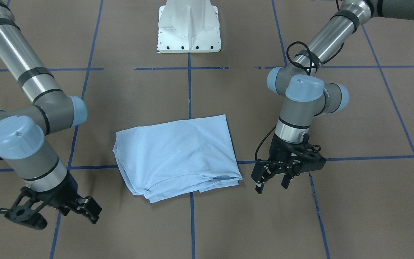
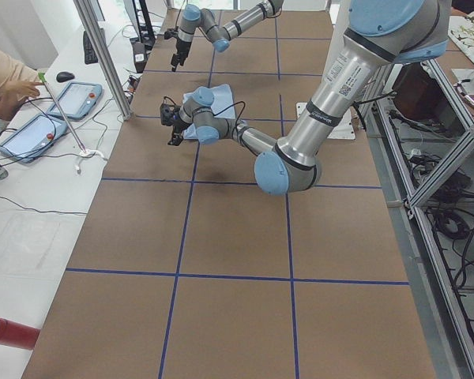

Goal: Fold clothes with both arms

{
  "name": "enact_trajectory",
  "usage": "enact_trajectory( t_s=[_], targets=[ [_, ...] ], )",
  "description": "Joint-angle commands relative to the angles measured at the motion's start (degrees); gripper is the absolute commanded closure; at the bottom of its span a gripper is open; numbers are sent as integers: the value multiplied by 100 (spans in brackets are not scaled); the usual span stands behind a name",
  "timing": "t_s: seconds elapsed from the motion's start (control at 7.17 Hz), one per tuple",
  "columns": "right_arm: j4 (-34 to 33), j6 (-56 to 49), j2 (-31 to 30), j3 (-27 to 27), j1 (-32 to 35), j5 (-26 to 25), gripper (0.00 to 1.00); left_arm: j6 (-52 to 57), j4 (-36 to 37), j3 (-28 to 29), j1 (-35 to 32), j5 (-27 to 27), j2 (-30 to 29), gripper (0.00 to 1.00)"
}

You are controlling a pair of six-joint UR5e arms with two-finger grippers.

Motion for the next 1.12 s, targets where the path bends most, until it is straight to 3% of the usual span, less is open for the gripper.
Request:
enact_trajectory(
  t_s=[0.0, 0.14, 0.42, 0.7, 0.98],
  targets=[
    [-88, -1097, -615, 217, 963, 1127, 0, 1799, -5, -738, -867, -1609, 957, 0],
    [-550, -2069, -749, 297, 1560, 1550, 0, 2749, 4, -907, -1411, -2269, 1371, 0],
    [-2635, -4124, -1064, 1302, 2424, 1642, 0, 4288, 143, -970, -2728, -3545, 1918, 0],
    [-4214, -5939, -1836, 2402, 2882, 1633, 0, 6684, 1935, -1188, -3899, -3770, 2026, 0],
    [-4579, -6218, -2811, 3263, 2998, 1686, 0, 7880, 3872, -1486, -4405, -3770, 2060, 0]
  ],
)
